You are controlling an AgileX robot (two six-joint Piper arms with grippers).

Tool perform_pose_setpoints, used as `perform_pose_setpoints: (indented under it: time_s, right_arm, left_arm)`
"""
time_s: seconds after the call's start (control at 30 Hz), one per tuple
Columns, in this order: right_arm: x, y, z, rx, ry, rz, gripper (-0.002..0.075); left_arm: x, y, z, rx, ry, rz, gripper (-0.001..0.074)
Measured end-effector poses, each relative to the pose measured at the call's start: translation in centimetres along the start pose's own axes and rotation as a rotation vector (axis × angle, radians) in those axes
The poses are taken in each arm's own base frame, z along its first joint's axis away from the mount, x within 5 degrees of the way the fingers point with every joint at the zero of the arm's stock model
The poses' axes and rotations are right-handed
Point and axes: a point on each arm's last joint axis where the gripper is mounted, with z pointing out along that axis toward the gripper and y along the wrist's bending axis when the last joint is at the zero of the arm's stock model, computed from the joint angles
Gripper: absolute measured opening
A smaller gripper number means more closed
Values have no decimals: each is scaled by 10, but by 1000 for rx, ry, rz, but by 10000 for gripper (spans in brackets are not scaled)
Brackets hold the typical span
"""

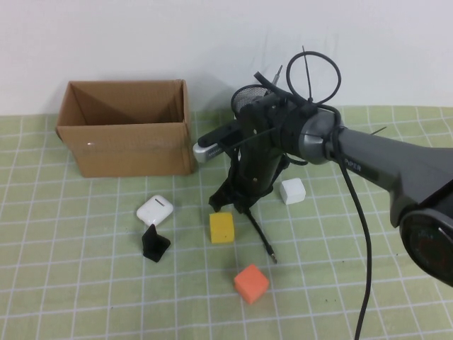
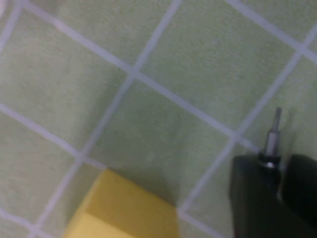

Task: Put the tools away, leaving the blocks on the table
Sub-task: Pick up the long Screwdriver from the table, then place the long Screwdriver into the round holder

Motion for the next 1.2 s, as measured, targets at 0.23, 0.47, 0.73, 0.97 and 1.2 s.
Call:
perform_pose_setpoints:
  time_s: [0.23, 0.47, 0.73, 0.97, 1.2]
  right_arm:
    - [4, -5, -23, 21, 31, -1, 40]
    - [15, -14, -120, 49, -356, 19, 39]
    - [26, -43, -154, 96, -1084, 107, 39]
    - [3, -62, -117, 127, -1353, 136, 39]
    - [-20, -78, -71, 131, -1365, 228, 39]
  left_arm:
    - [0, 0, 0, 0, 0, 0, -3]
    - [0, 0, 0, 0, 0, 0, -3]
    - [0, 0, 0, 0, 0, 0, -3]
    - [0, 0, 0, 0, 0, 0, -3]
    - [0, 0, 0, 0, 0, 0, -3]
